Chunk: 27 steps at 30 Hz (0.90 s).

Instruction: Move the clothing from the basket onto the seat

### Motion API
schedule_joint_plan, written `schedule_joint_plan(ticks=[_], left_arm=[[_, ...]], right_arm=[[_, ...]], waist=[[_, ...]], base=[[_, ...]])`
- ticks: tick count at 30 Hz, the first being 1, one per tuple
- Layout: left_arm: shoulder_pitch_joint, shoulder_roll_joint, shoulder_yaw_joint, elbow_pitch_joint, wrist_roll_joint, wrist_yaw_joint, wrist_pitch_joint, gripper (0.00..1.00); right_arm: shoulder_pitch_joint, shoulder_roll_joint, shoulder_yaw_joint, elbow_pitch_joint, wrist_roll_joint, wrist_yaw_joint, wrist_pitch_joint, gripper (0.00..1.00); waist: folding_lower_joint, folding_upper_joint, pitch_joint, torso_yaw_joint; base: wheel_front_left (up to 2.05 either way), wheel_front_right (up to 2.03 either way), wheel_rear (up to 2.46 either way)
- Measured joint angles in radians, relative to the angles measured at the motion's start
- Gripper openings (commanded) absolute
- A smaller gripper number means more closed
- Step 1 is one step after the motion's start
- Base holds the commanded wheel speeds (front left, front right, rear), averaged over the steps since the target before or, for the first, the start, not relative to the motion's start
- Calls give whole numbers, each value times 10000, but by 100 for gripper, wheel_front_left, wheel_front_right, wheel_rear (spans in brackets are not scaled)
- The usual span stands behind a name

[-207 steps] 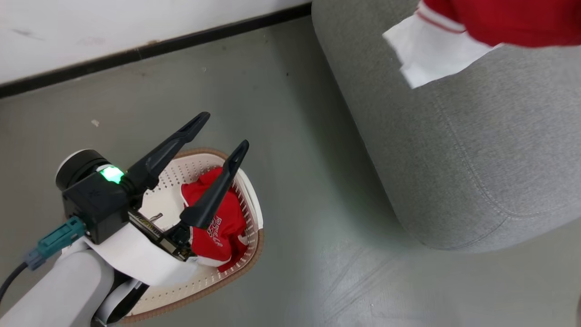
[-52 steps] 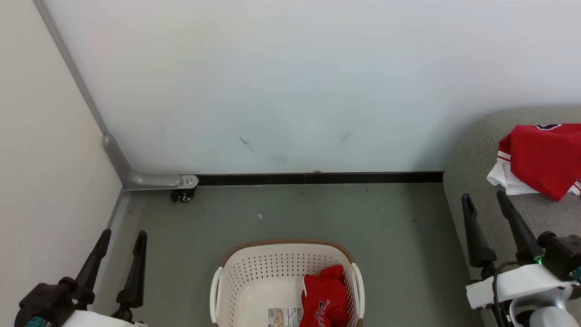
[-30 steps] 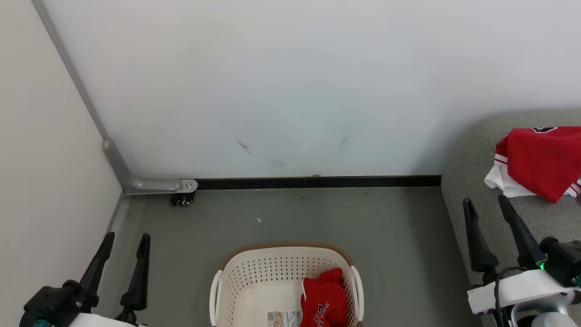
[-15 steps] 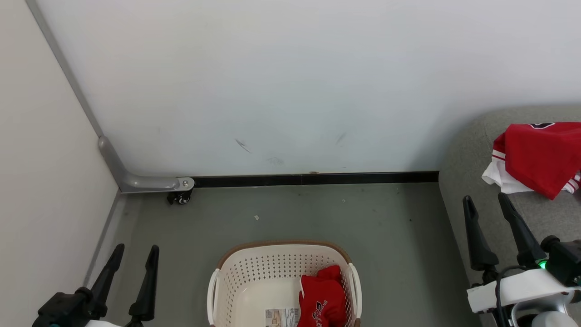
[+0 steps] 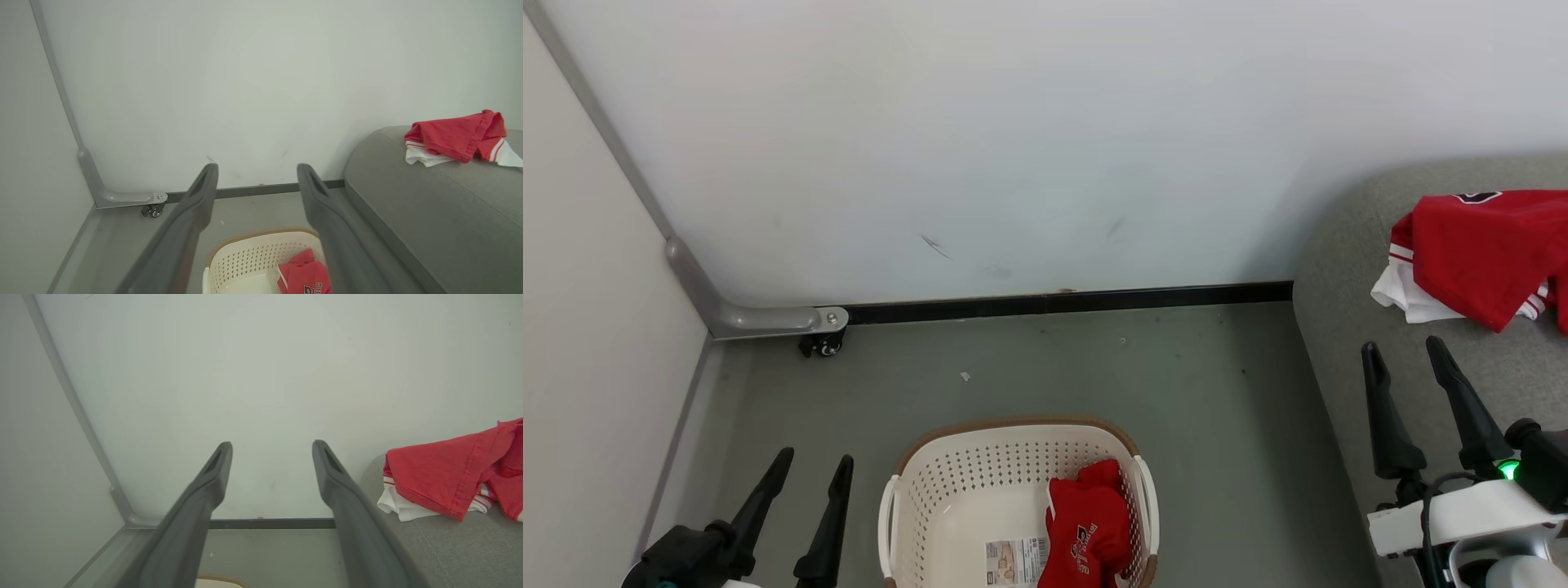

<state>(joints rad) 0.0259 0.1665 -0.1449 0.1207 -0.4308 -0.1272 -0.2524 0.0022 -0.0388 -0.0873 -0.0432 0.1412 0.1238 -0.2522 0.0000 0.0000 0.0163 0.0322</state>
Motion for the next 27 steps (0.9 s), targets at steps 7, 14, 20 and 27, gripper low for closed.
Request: schedule_joint_plan(ticks=[7,14,20,27], left_arm=[[-304,238,-591,215,-263,0,0,100],[-492,345,-1149,648,-535,0,2,100],[-993,510,-1645,953,-855,0,63,100],[-1494,598,-2337,1346,-1156,0,479,100]], right_arm=[[0,0,-100,-198,-8,0,0,100],[-18,0,-36,-428,-8,0,0,100],[-109,0,90,-518,-35,0,0,100],[-646,0,418,-589,-105,0,0,100]], waist=[[0,0,342,-327],[1,0,789,-605],[0,0,1266,-781],[0,0,1883,-905]], base=[[0,0,0],[0,0,0],[0,0,0],[0,0,0]])
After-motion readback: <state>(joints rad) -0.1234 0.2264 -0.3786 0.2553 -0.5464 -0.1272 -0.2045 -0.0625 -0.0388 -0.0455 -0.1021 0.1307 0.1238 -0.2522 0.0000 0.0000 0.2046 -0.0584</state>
